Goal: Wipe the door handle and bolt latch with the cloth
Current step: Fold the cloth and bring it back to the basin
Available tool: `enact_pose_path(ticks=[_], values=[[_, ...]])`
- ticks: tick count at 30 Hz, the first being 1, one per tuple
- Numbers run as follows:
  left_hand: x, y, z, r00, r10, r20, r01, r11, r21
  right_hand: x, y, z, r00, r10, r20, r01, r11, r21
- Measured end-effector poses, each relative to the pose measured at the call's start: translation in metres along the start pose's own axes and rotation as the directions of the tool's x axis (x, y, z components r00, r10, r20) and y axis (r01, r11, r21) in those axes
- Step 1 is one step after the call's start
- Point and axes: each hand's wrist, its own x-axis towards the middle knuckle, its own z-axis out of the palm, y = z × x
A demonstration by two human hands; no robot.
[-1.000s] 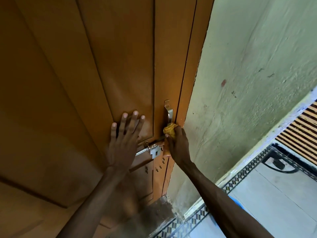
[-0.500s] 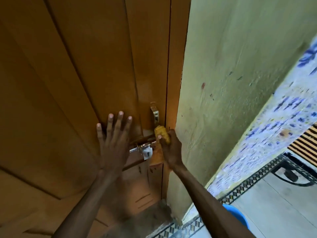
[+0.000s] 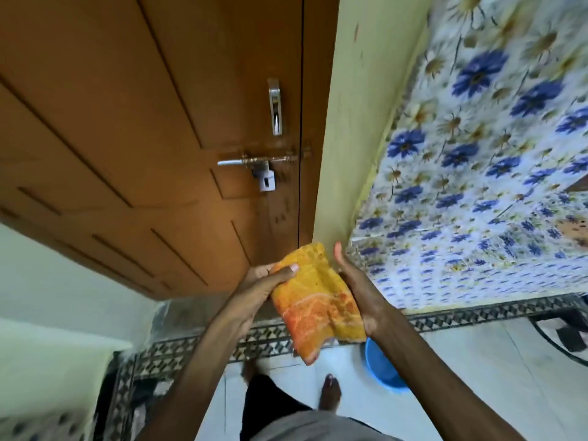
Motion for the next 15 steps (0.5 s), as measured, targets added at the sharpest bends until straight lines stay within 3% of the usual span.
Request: enact_pose_path(ticks=[4, 6, 8, 10, 11, 13, 15], values=[[-0.031, -0.021, 0.019, 0.997, -0.020, -0.072, 0.027, 0.995, 0.092, -0.031, 0.023, -0.037, 1.000, -0.027, -0.009, 0.022, 0.930, -0.368], [-0.040, -0.029, 0.029, 0.996, 0.018, -0.082, -0.008, 0.992, 0.128, -0.042, 0.037, -0.048, 0.982, -0.176, -0.068, 0.104, 0.805, -0.584], [-0.049, -0.034, 0.041, 0.996, 0.039, -0.084, -0.027, 0.991, 0.131, -0.053, 0.046, -0.058, 0.954, -0.289, -0.082, 0.153, 0.702, -0.696], [-0.055, -0.040, 0.050, 0.994, 0.057, -0.098, -0.047, 0.994, 0.094, -0.068, 0.053, -0.068, 0.942, -0.329, -0.059, 0.214, 0.730, -0.649], [-0.059, -0.043, 0.055, 0.994, 0.063, -0.091, -0.060, 0.997, 0.042, -0.076, 0.057, -0.072, 0.943, -0.327, -0.054, 0.242, 0.791, -0.562], [-0.064, -0.052, 0.065, 0.999, 0.032, -0.042, -0.038, 0.990, -0.139, -0.091, 0.064, -0.079, 0.962, -0.265, -0.062, 0.241, 0.936, -0.258], [-0.067, -0.068, 0.079, 0.997, -0.066, 0.028, 0.072, 0.958, -0.277, -0.099, 0.074, -0.092, 0.984, -0.171, -0.049, 0.173, 0.984, 0.048]])
